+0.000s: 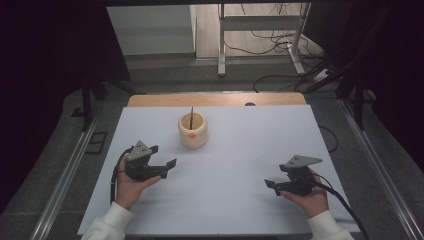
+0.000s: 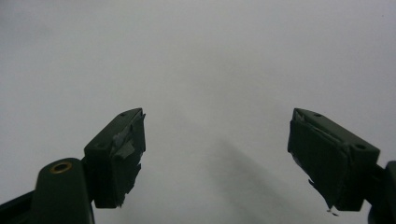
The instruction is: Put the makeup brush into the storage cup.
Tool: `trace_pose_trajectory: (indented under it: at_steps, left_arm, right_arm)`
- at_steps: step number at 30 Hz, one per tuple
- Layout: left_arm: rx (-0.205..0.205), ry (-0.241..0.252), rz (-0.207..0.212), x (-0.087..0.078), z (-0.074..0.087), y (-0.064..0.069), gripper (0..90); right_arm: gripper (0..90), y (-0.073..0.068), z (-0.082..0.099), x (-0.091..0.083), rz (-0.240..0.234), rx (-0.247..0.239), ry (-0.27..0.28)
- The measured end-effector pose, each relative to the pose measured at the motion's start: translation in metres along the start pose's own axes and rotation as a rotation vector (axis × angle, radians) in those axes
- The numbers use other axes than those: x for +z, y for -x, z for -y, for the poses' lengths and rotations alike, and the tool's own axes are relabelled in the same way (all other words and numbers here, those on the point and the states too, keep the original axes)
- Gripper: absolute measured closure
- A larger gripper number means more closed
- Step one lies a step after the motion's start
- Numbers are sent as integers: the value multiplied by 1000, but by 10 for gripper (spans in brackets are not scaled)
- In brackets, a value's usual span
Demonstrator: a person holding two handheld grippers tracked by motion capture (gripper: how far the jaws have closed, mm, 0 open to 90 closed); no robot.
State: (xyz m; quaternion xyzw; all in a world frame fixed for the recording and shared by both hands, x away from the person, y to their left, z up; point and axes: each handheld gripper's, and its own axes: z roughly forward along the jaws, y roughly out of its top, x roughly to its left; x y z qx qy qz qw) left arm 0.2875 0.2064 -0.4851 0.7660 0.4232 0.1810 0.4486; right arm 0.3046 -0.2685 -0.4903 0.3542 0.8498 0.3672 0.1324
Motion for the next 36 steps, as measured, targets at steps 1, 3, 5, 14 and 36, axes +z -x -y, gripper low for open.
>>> trace_pose_trajectory:
  at_steps: [1, 3, 5, 14, 36]
  left_arm:
    - [0, -9, -6, -2, 5, 0, 137]
    - [-5, -29, -10, -5, 13, 0, 137]
    - [-14, -34, -18, -9, 22, 1, 135]
    - [-56, -50, -36, -29, 50, 6, 139]
    - [-35, -59, -41, -29, 46, 2, 139]
  right_arm:
    - [200, 0, 0, 0, 1, -3, 0]
    - [200, 0, 0, 0, -2, -6, 1]
    - [198, 0, 0, 0, -4, -6, 0]
    - [194, 2, 1, 1, -5, -5, 17]
    - [160, 1, 3, 0, 7, -23, 49]
